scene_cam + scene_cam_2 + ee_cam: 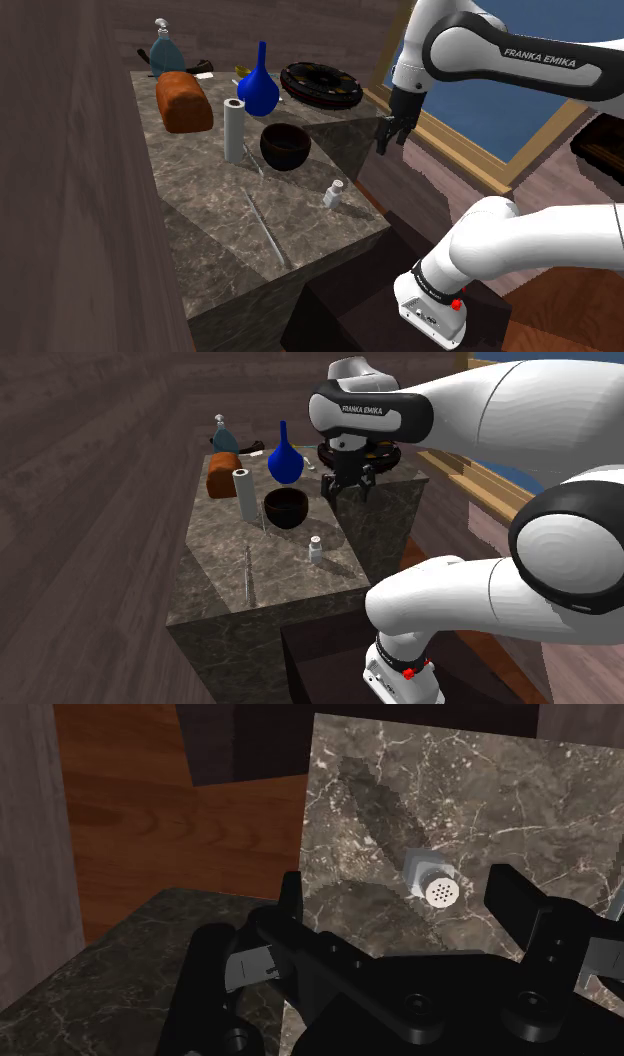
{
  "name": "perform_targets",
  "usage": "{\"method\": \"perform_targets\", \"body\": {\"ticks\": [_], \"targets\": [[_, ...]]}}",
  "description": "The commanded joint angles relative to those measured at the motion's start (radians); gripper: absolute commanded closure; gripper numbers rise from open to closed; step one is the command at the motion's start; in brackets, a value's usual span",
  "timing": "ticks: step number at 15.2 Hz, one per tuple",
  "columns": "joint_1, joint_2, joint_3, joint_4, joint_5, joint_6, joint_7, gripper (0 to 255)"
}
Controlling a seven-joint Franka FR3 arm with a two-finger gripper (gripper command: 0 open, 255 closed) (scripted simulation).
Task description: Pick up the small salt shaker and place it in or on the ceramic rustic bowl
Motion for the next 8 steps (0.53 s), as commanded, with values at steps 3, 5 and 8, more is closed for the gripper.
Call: {"method": "perform_targets", "body": {"ticks": [3,5,8], "targets": [[0.007,0.072,0.007,-0.001,0.016,0.047,0.01,0],[0.015,0.147,0.015,0.002,0.031,0.092,0.018,0],[0.026,0.264,0.025,0.016,0.054,0.156,0.029,0]]}}
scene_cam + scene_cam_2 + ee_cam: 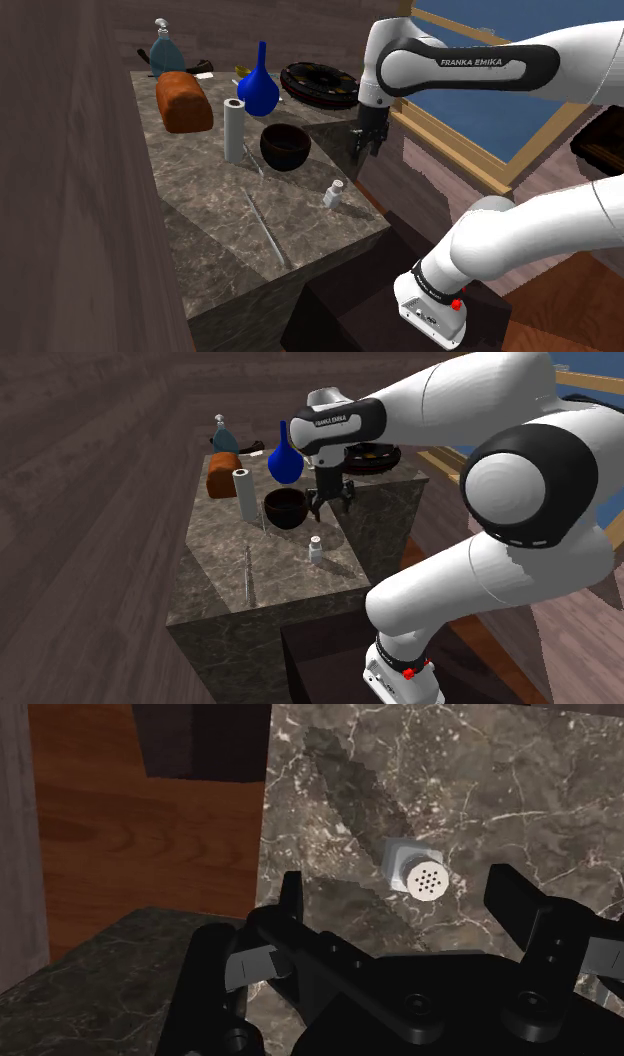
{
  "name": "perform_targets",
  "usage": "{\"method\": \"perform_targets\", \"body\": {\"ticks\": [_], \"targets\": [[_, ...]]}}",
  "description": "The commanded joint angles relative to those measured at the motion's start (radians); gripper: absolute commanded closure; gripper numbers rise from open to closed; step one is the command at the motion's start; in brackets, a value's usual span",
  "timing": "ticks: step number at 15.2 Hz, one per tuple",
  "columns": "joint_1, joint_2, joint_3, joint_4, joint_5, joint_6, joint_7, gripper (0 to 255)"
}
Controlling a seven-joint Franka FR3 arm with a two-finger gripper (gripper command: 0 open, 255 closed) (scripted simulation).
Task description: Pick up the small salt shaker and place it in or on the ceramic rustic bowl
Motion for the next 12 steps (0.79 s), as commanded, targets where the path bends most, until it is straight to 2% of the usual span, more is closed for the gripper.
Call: {"method": "perform_targets", "body": {"ticks": [1,7,12], "targets": [[0.008,0.073,0.007,0.01,0.016,0.037,0.007,0],[0.03,0.321,0.028,0.078,0.059,0.142,0.021,0],[0.032,0.332,0.03,0.031,0.062,0.198,0.02,0]]}}
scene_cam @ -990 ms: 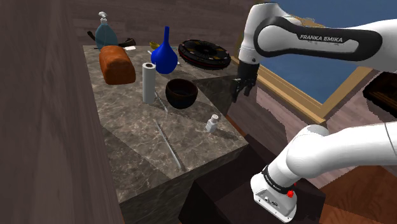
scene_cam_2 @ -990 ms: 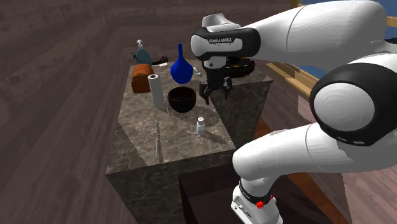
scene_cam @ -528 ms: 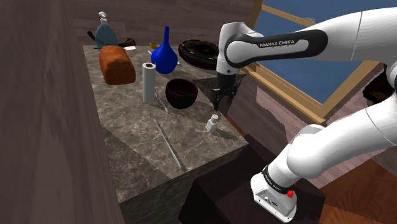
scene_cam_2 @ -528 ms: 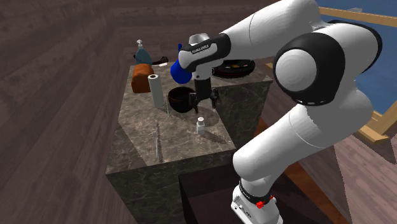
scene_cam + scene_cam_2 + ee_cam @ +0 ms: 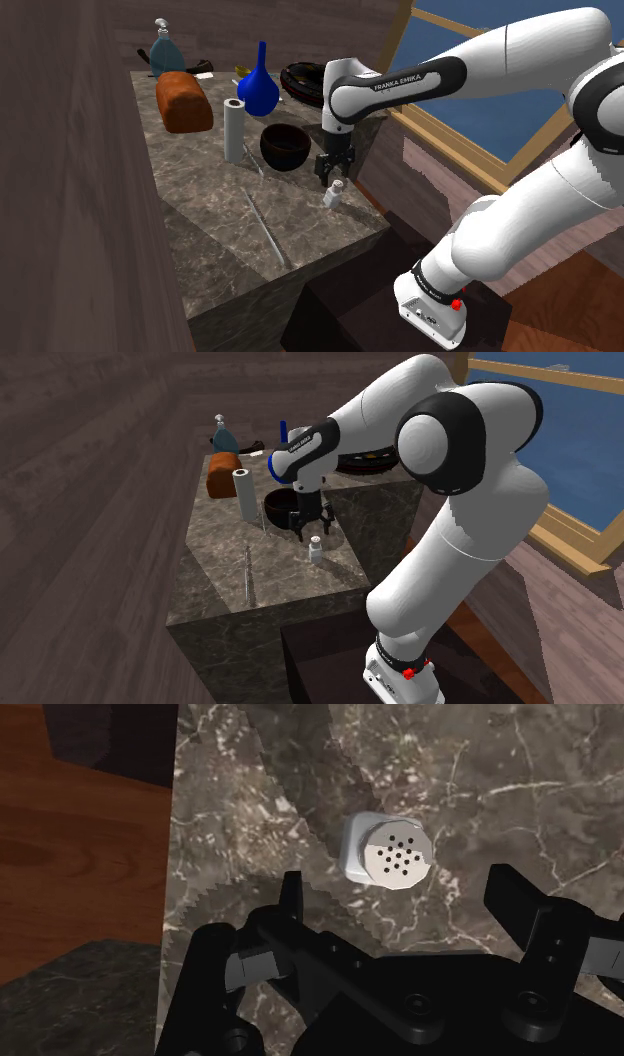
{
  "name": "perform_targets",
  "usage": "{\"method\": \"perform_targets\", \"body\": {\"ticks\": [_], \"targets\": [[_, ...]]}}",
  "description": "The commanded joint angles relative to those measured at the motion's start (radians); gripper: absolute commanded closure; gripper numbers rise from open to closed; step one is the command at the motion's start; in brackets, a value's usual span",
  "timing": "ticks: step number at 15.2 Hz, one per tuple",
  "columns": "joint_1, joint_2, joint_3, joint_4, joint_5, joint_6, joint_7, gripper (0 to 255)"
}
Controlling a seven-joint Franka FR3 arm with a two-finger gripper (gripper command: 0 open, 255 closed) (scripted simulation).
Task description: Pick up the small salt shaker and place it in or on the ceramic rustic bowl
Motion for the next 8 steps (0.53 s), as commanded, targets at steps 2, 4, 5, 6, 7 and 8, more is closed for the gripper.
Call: {"method": "perform_targets", "body": {"ticks": [2,4,5,6,7,8], "targets": [[0.001,0.012,0.002,-0.033,0.002,0.044,-0.001,0],[0.002,0.016,0.003,-0.05,0.003,0.067,-0.001,0],[0.002,0.016,0.003,-0.05,0.003,0.067,-0.001,0],[0.002,0.016,0.003,-0.05,0.003,0.067,-0.001,0],[0.002,0.016,0.003,-0.05,0.003,0.067,-0.001,0],[0.002,0.016,0.003,-0.05,0.003,0.067,-0.001,0]]}}
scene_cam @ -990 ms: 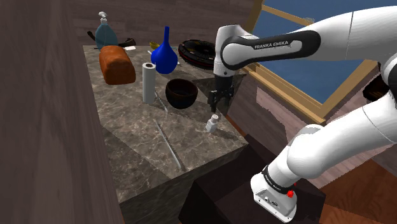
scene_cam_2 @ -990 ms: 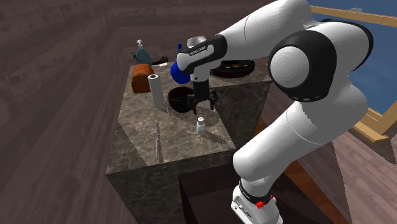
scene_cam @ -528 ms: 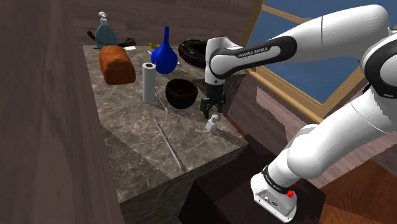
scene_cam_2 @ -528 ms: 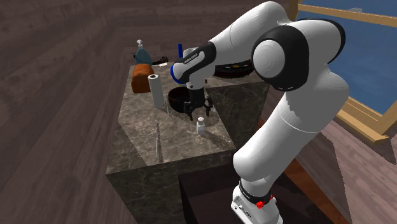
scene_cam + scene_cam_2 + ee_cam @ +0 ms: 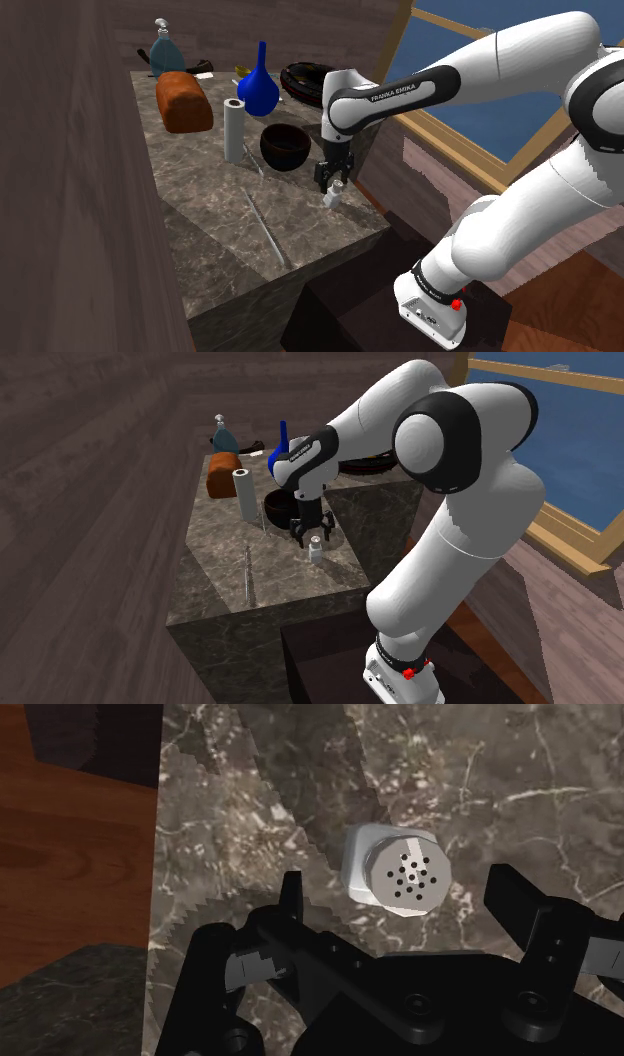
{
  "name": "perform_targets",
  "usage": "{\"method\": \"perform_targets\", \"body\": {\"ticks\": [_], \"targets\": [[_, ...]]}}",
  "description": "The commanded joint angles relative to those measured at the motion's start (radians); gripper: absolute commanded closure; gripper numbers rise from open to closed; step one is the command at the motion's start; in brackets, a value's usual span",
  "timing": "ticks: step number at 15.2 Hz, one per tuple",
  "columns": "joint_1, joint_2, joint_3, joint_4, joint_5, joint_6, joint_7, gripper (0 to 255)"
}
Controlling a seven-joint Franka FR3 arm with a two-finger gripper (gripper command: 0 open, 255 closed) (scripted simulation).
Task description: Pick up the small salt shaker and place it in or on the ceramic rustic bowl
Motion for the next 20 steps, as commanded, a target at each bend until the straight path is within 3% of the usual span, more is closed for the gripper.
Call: {"method": "perform_targets", "body": {"ticks": [1,3,4,13,20], "targets": [[0.0,0.0,0.0,-0.001,0.0,0.001,0.0,0],[0.0,0.0,0.0,0.0,0.0,0.001,0.0,0],[0.0,0.0,0.0,0.0,0.0,0.001,0.0,255],[0.0,0.0,0.0,-0.001,0.0,0.001,0.0,255],[-0.001,-0.052,-0.002,0.048,-0.001,-0.1,0.004,255]]}}
